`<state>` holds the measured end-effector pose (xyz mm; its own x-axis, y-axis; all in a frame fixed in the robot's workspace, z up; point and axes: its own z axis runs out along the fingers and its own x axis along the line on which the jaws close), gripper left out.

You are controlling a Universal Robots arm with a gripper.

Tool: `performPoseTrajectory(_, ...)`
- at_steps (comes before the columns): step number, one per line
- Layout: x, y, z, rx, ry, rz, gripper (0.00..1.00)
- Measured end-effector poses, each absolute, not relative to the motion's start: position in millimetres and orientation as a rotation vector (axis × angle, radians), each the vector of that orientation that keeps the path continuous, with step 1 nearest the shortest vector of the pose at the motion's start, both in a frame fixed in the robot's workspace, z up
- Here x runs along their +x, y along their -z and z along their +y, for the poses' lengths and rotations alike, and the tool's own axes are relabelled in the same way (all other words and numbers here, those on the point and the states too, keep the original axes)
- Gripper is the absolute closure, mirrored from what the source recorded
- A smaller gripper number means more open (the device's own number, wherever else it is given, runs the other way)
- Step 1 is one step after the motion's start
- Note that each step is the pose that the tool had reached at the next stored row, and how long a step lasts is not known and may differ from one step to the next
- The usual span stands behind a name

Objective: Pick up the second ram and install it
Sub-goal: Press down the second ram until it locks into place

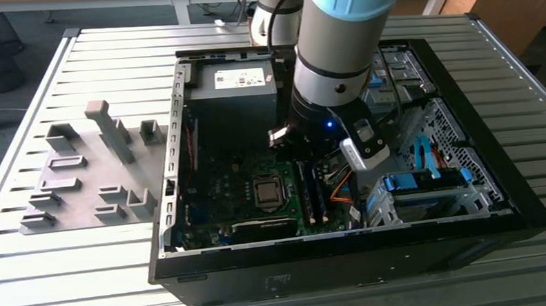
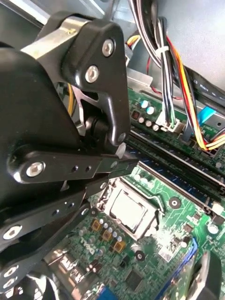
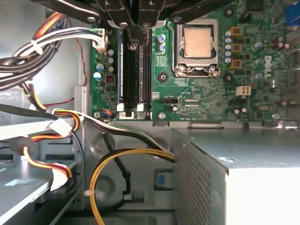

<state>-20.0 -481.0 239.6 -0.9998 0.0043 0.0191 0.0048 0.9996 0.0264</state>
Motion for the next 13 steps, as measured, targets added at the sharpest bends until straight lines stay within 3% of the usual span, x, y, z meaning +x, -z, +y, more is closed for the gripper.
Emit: performPoseTrajectory(13,-20.0,-248.1,-481.0,-0.007,0.041,-3.122,0.89)
